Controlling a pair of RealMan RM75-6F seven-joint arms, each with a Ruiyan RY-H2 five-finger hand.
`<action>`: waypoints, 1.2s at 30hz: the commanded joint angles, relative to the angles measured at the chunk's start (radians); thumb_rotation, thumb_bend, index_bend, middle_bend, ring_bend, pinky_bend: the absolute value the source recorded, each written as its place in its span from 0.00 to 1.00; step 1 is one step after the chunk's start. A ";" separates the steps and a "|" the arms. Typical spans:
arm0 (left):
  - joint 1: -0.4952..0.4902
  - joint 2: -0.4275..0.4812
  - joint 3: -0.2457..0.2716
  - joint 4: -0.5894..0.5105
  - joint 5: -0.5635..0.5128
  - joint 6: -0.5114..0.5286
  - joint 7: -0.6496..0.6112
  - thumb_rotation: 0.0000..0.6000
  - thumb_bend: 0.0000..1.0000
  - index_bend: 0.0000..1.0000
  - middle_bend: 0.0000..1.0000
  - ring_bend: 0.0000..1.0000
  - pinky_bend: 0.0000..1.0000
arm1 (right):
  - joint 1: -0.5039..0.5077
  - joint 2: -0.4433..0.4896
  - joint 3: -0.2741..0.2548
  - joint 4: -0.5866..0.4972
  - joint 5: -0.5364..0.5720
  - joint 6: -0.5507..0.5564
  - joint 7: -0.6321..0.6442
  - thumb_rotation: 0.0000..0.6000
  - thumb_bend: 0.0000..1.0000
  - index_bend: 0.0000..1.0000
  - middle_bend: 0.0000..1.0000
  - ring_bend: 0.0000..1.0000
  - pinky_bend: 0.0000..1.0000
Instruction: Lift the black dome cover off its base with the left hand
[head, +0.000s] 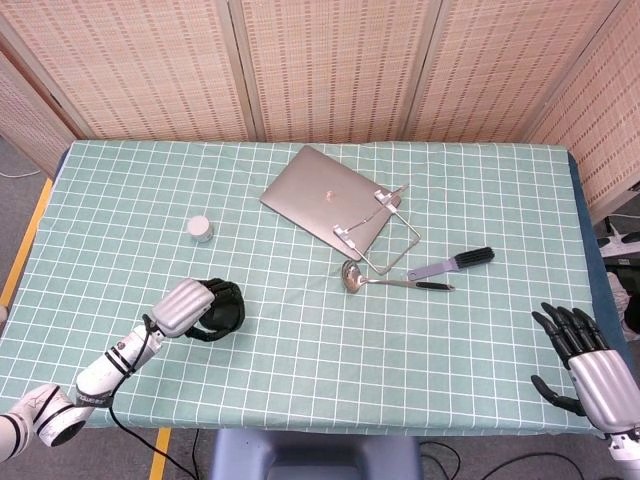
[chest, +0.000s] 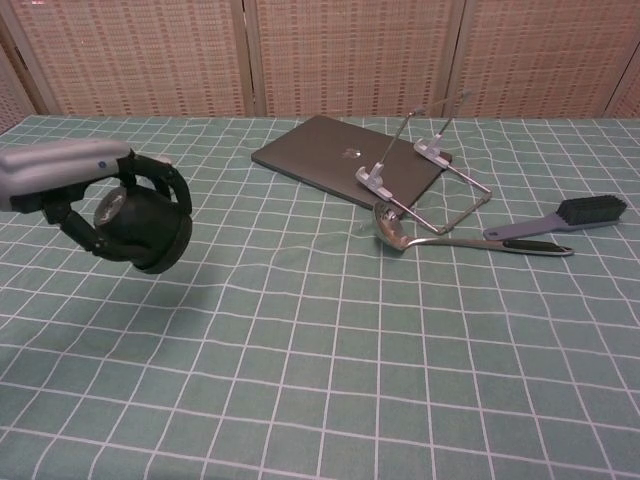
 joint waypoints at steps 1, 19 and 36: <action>0.016 -0.009 -0.038 -0.067 -0.192 -0.245 0.742 1.00 0.48 0.72 0.80 0.69 0.89 | -0.002 0.003 0.000 -0.001 0.000 0.006 0.007 1.00 0.22 0.00 0.00 0.00 0.00; -0.085 0.058 -0.052 -0.346 -0.818 -0.292 1.203 1.00 0.48 0.70 0.79 0.68 0.87 | 0.000 0.008 0.001 0.002 0.004 0.003 0.009 1.00 0.22 0.00 0.00 0.00 0.00; -0.119 0.050 -0.025 -0.254 -0.780 -0.351 0.916 1.00 0.35 0.20 0.17 0.17 0.39 | 0.001 0.006 0.001 0.001 0.008 -0.002 0.003 1.00 0.22 0.00 0.00 0.00 0.00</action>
